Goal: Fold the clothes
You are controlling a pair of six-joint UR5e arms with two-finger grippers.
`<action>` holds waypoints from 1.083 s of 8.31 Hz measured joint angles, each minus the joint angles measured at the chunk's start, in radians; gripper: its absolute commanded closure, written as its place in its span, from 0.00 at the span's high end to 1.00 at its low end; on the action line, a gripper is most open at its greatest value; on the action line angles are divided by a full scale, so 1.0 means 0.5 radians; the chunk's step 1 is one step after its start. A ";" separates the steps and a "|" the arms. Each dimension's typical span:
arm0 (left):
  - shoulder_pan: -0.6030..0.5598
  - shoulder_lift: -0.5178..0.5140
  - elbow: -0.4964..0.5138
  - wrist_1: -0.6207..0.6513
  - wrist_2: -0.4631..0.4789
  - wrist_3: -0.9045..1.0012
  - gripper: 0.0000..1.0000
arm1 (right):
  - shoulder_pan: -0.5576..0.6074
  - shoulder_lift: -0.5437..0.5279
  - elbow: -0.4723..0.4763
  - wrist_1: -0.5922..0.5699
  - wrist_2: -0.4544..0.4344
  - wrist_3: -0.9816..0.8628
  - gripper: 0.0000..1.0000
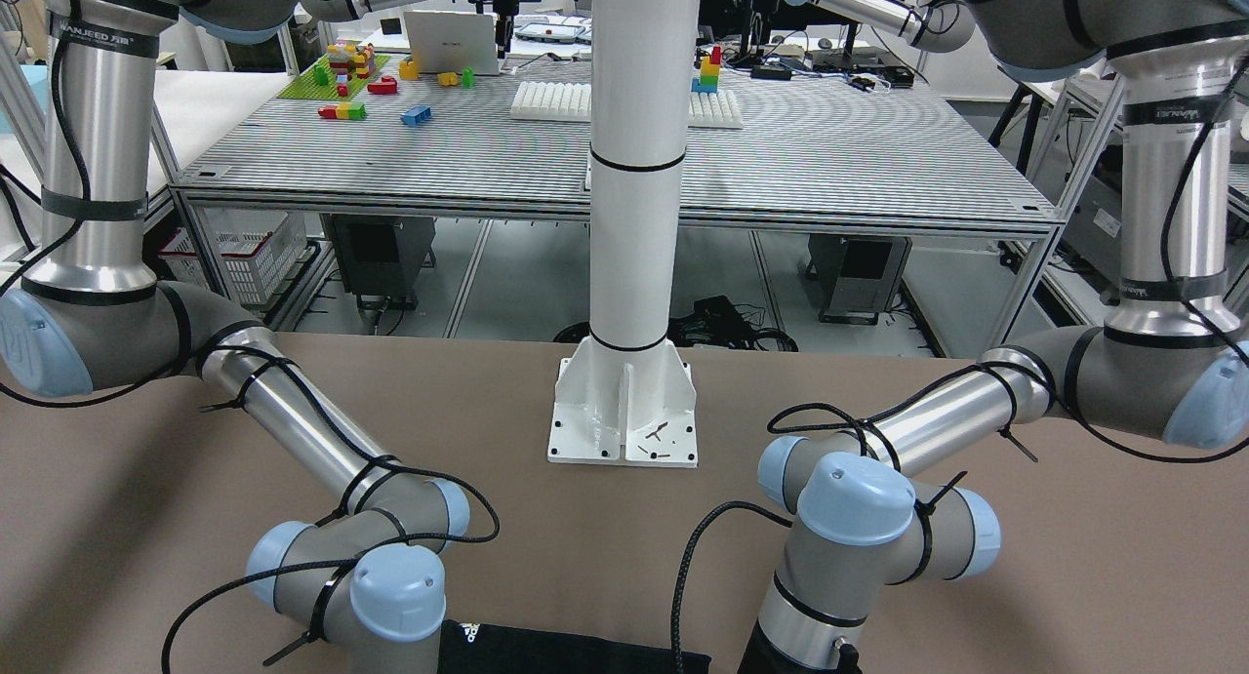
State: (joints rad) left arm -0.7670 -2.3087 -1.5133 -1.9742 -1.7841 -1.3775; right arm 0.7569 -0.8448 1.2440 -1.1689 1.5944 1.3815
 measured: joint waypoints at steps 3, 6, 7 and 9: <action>0.000 0.019 -0.029 0.000 -0.005 0.000 0.95 | 0.139 0.042 -0.063 0.029 0.094 -0.158 0.94; -0.004 0.091 -0.095 0.005 -0.005 0.015 0.95 | 0.159 -0.050 0.076 0.013 0.147 -0.362 0.94; -0.011 0.139 -0.113 0.007 0.004 0.055 0.95 | 0.169 -0.165 0.177 0.007 0.159 -0.494 0.94; -0.084 0.360 -0.219 0.008 0.008 0.281 0.95 | 0.235 -0.450 0.393 -0.027 0.171 -0.830 0.94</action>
State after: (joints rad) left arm -0.8090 -2.1287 -1.6226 -1.9701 -1.7800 -1.2368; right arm 0.8744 -1.0697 1.4403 -1.1827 1.6800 0.9666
